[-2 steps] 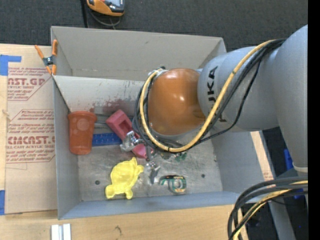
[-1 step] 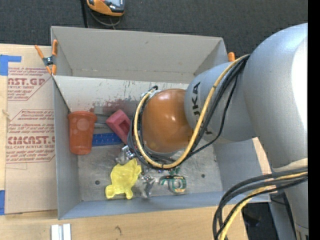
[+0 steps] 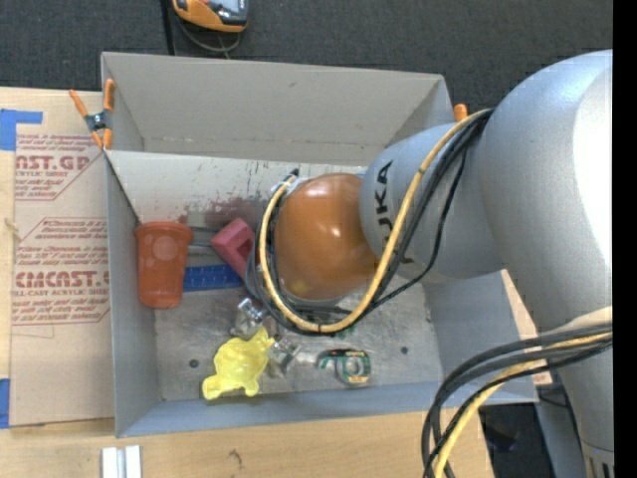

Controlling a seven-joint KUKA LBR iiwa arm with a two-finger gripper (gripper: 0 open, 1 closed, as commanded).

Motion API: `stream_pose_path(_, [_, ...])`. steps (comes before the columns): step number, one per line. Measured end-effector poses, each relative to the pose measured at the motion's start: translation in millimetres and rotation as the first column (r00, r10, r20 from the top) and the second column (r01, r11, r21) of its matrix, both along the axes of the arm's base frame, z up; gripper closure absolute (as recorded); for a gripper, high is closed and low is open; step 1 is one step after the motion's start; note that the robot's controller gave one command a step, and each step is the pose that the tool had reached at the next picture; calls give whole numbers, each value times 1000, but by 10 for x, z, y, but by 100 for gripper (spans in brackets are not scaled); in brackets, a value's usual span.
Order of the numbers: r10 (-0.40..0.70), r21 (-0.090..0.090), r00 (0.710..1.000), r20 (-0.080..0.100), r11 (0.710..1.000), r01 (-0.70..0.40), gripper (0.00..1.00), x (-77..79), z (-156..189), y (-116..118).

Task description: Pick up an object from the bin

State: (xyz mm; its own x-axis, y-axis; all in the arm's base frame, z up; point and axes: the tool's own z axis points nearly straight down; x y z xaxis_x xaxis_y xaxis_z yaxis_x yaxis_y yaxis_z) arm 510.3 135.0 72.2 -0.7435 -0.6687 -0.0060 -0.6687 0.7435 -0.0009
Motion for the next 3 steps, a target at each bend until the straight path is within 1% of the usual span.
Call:
stream_pose_path(2, [0, 0, 1000, -2, 1000, 0, 100, -4, 19, -1])
stream_pose_path(3, [0, -3, 1000, -9, 1000, 0, 100, -23, 104, -3])
